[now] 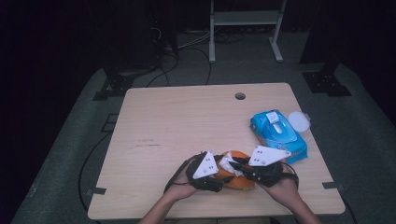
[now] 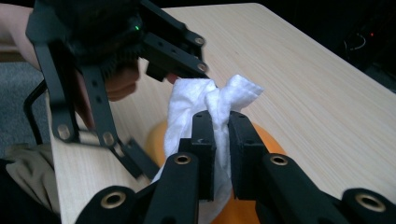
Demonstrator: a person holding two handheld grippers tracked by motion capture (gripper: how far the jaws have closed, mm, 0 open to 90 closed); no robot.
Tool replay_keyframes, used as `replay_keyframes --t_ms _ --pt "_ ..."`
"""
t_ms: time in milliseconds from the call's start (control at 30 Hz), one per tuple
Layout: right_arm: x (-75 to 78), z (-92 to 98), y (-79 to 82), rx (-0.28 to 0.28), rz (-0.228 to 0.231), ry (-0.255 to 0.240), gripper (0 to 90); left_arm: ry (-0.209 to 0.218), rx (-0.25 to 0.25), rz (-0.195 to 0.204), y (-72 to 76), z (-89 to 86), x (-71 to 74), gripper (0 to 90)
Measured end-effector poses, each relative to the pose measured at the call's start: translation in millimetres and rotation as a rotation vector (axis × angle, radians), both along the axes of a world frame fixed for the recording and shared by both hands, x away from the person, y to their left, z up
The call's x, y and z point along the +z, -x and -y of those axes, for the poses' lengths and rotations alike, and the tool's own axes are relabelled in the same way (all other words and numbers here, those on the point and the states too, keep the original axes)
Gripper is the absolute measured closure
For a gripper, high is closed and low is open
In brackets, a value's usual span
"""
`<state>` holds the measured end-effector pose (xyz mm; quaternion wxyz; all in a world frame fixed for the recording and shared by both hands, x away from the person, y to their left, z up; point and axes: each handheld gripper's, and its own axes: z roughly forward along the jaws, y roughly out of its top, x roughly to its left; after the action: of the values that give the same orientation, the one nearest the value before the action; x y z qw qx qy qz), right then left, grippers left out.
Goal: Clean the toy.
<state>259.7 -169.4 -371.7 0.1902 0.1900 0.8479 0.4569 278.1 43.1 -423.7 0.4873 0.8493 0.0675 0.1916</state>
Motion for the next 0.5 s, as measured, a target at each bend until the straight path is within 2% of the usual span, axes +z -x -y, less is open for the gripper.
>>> replay_keyframes --t_ms 33,67,100,167,233,300,333,367,500 --pt "-1.1 -3.5 0.4 0.004 0.007 0.024 81.0 -0.017 -0.004 0.015 -0.5 -1.0 -2.5 30.4" --pt "-3.1 -4.8 -0.1 0.003 0.011 0.043 81.0 -0.011 -0.009 0.007 -1.9 -2.8 -4.2 28.6" --pt "-4.6 -4.3 -1.0 0.000 0.010 0.047 81.0 0.005 -0.009 -0.021 -4.1 -5.5 -6.1 26.6" --pt "-7.6 1.7 -5.3 -0.019 0.000 0.043 81.0 0.028 0.025 -0.098 -10.0 -8.9 -9.0 16.0" --pt "-10.2 12.2 -10.2 -0.057 -0.007 0.041 81.0 0.046 0.069 -0.199 -17.3 -12.2 -10.8 7.1" --pt "-10.7 19.2 -11.9 -0.080 -0.014 0.030 81.0 0.070 0.075 -0.271 -22.3 -13.1 -12.0 5.3" --pt "-9.9 22.1 -12.1 -0.086 -0.016 0.025 81.0 0.086 0.062 -0.290 -23.0 -13.4 -12.0 7.7" --pt "-9.2 22.2 -11.6 -0.088 -0.016 0.020 81.0 0.090 0.064 -0.280 -22.0 -12.5 -11.8 12.7" --pt "-10.2 9.8 -6.1 -0.062 -0.005 0.030 81.0 0.054 0.068 -0.226 -17.2 -11.8 -13.2 22.8"
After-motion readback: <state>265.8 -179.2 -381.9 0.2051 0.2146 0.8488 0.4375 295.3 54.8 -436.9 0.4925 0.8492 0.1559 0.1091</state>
